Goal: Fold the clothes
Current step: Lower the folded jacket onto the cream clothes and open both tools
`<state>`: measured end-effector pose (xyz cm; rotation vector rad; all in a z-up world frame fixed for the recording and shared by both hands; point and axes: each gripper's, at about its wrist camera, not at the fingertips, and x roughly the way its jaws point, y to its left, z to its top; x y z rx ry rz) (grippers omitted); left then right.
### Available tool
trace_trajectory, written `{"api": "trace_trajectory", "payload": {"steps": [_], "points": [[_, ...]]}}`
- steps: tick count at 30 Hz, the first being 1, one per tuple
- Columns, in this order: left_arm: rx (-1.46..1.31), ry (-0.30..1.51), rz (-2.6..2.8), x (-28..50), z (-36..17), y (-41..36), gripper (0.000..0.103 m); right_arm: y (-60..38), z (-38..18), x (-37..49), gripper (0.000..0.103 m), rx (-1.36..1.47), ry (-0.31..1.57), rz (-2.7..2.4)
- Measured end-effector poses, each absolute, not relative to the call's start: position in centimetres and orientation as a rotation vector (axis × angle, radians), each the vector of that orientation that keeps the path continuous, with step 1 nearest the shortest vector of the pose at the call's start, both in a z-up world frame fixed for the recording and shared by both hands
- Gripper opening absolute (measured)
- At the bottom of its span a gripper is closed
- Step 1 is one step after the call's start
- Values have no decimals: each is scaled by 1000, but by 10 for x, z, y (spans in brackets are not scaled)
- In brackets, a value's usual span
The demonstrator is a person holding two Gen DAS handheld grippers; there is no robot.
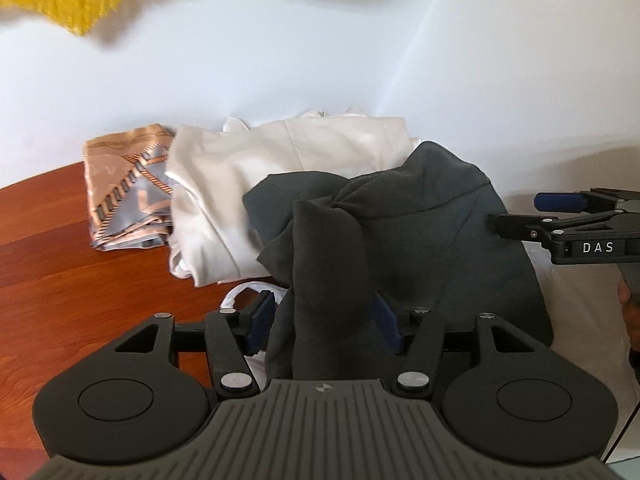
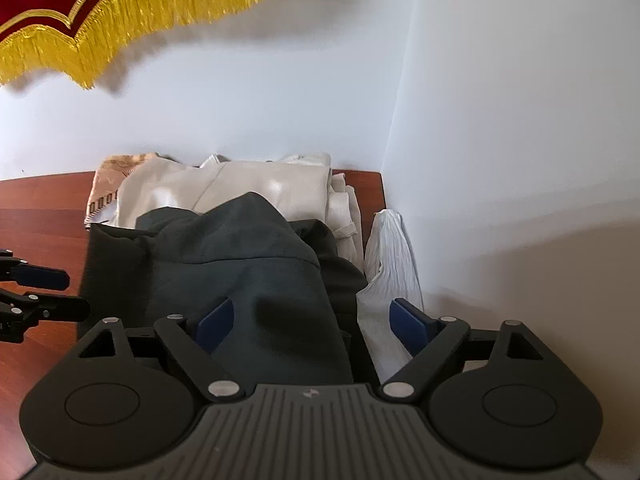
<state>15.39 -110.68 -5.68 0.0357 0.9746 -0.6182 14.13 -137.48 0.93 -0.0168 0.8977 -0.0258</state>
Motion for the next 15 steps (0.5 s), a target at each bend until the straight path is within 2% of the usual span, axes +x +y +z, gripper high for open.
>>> {"api": "trace_trajectory", "payload": {"steps": [15], "points": [[67,954,-632,119,-41,-1077,68,-1341,23,99,93,-7,869,-35]]}}
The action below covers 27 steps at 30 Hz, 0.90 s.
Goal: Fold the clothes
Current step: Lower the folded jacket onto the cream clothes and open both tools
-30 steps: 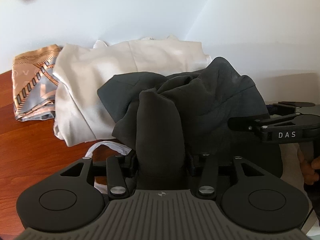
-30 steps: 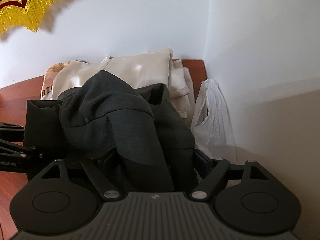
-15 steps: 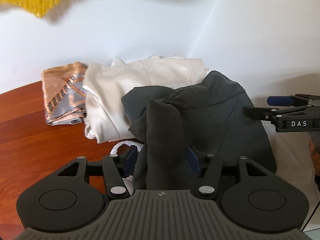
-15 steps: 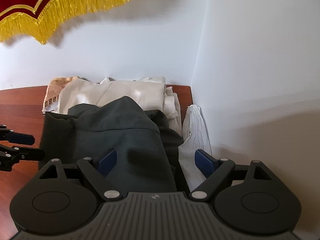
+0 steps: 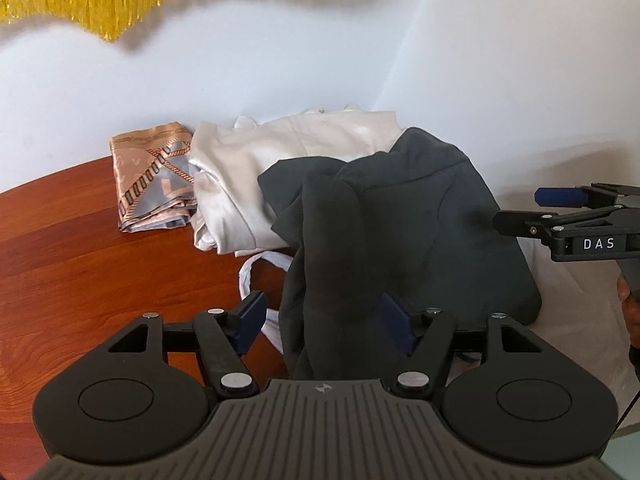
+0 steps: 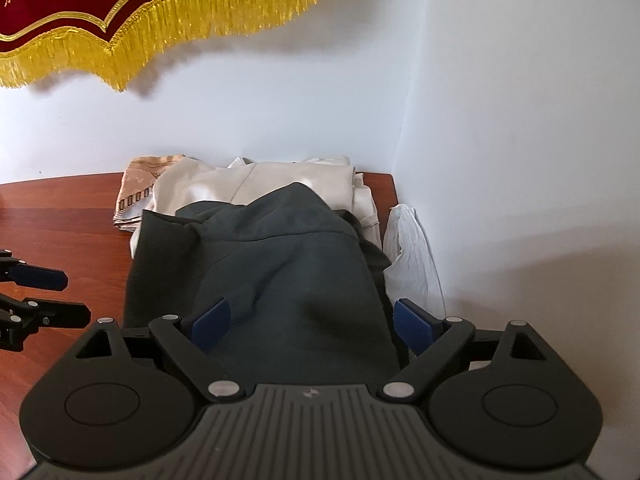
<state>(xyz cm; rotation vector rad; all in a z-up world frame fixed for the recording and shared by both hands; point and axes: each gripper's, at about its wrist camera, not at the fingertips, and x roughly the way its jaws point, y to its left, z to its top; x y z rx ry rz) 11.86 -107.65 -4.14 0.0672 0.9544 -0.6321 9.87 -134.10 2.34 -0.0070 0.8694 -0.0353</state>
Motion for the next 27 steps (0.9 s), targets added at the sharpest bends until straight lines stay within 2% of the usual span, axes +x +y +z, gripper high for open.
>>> {"api": "trace_trajectory", "payload": {"steps": [7,19,27], "points": [[104,937,-646,107,-36,-1063,72,-1323,28,82,98,-3,851,-56],[125,888,-635,82,-18,-1035,94,-1284,34,44,102,25,823,-110],[189,866,-635,52,-12,-1005,94,-1244,35,15,102,33,801,-147]]}}
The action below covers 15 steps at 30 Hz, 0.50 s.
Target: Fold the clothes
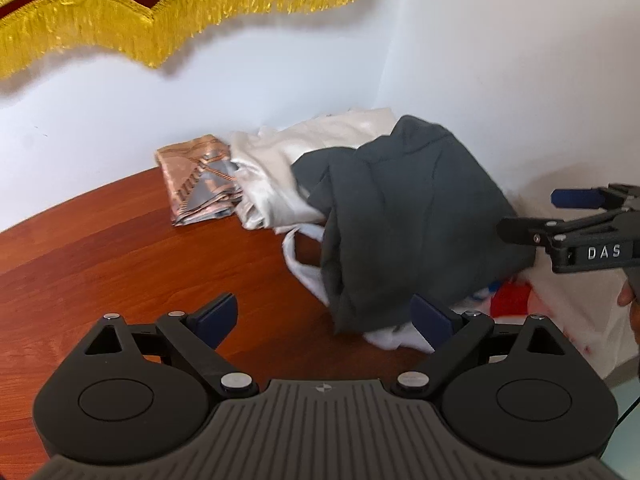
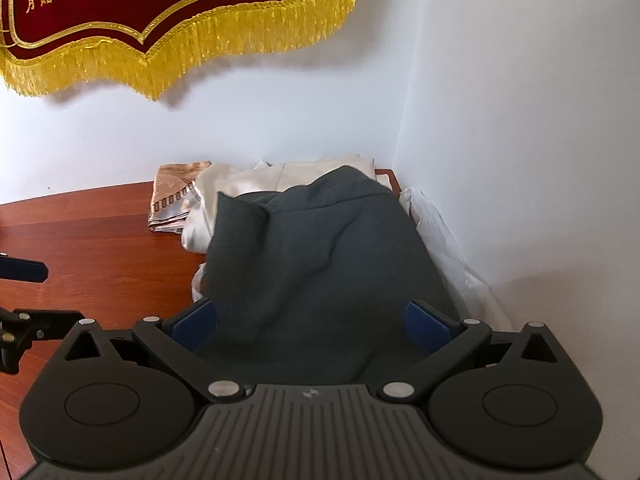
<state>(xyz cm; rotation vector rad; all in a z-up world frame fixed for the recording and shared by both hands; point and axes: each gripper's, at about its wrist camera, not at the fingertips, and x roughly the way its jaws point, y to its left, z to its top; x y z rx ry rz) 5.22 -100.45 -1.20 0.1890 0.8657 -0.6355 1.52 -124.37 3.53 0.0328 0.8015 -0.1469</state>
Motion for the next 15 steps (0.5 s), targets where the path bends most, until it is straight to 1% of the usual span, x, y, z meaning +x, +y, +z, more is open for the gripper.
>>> {"api": "trace_trajectory", "payload": {"steps": [15], "points": [[175,904,-547,12,-8,-885,95,-1135,35,-45,102,40,789,-183]]}}
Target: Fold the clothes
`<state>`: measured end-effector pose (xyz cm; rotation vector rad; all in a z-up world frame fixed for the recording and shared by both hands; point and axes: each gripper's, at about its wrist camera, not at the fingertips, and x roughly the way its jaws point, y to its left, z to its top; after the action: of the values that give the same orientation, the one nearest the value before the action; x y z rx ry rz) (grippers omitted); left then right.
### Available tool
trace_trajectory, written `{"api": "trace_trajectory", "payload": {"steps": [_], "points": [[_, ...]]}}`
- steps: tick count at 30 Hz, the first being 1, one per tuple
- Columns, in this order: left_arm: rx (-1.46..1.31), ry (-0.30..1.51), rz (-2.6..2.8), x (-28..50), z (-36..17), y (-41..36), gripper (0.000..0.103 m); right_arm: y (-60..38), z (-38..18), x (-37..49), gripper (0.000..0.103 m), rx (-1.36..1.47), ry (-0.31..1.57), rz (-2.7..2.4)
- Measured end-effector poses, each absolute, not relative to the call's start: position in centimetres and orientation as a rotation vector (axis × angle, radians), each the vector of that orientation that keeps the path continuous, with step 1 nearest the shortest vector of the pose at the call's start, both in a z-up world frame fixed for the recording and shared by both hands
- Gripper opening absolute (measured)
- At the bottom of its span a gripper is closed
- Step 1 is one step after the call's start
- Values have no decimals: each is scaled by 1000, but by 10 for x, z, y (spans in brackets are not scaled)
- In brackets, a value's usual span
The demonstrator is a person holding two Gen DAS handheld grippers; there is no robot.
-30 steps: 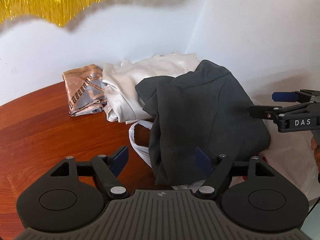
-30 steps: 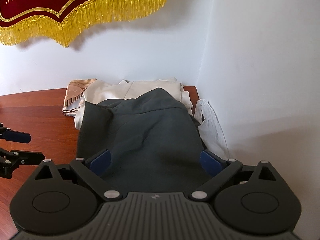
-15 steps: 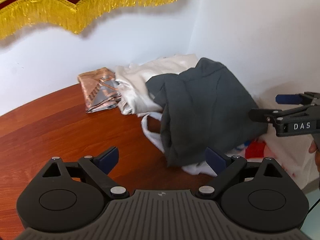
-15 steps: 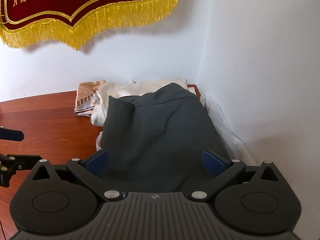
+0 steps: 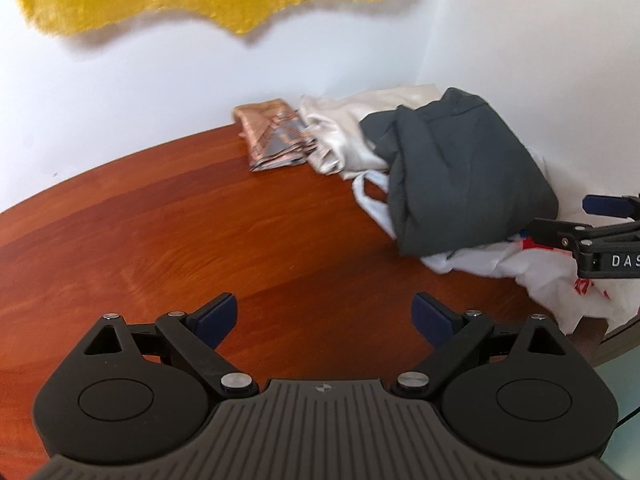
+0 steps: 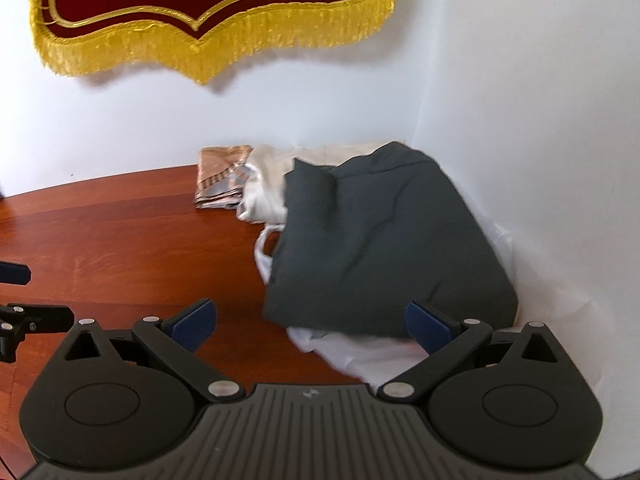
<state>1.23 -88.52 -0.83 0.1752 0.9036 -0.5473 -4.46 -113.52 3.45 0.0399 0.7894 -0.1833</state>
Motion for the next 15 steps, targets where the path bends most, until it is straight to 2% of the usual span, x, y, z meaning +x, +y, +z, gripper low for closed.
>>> {"api": "trace_trajectory", "payload": {"steps": [15], "points": [[199,895,-522,-22,-18,-820,95,-1059,33,-91,102,44,762,-231]]}}
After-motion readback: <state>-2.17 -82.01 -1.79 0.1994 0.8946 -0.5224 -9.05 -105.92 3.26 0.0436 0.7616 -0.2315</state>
